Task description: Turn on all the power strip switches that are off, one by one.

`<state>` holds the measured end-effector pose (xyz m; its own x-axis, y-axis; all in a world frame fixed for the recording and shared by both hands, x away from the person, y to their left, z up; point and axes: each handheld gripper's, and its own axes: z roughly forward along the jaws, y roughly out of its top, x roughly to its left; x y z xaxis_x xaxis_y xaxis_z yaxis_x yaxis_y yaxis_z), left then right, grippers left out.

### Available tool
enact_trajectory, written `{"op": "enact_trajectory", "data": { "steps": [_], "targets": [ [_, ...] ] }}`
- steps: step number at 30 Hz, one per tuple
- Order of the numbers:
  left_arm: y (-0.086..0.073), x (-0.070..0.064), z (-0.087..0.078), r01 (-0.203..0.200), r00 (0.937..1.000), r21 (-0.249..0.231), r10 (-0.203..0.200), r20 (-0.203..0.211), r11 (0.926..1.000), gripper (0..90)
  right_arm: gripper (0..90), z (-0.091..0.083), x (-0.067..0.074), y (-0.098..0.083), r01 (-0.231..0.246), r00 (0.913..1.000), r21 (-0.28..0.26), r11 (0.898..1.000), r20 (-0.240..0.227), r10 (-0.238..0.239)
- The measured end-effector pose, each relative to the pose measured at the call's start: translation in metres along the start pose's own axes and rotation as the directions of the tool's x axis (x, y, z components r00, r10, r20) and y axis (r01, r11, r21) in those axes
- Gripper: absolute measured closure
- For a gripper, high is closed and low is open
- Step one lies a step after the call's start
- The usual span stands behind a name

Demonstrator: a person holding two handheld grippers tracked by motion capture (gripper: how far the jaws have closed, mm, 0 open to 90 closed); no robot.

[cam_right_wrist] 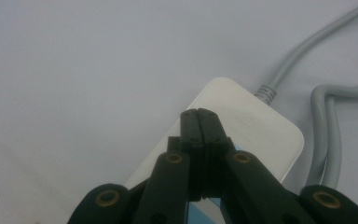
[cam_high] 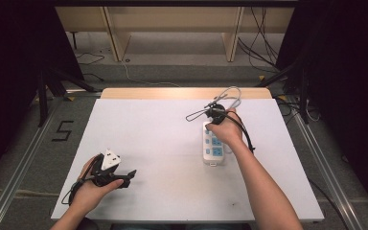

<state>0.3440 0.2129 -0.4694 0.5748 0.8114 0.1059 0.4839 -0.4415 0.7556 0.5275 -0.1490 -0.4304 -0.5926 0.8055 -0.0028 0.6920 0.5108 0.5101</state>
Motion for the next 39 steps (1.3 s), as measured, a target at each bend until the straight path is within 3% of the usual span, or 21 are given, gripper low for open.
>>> {"op": "enact_trajectory", "data": {
  "steps": [17,25,39],
  "targets": [
    [0.0001,0.0,0.0003,-0.002,1.0,0.003,0.002,-0.001,1.0,19.6,90.0,0.006,0.002,0.0015,0.007,1.0,0.039,0.999,0.002,-0.007],
    [0.0001,-0.0001,0.0005,0.0,1.0,0.003,0.0,0.001,1.0,19.7,90.0,0.0073,0.0054,0.003,0.026,0.9991,0.054,0.998,0.03,-0.028],
    [0.0005,-0.0014,0.0007,-0.003,1.0,-0.001,0.003,-0.002,1.0,19.7,90.0,0.0092,0.0089,0.0035,0.017,0.9985,0.066,0.998,0.051,-0.02]
  ]
}}
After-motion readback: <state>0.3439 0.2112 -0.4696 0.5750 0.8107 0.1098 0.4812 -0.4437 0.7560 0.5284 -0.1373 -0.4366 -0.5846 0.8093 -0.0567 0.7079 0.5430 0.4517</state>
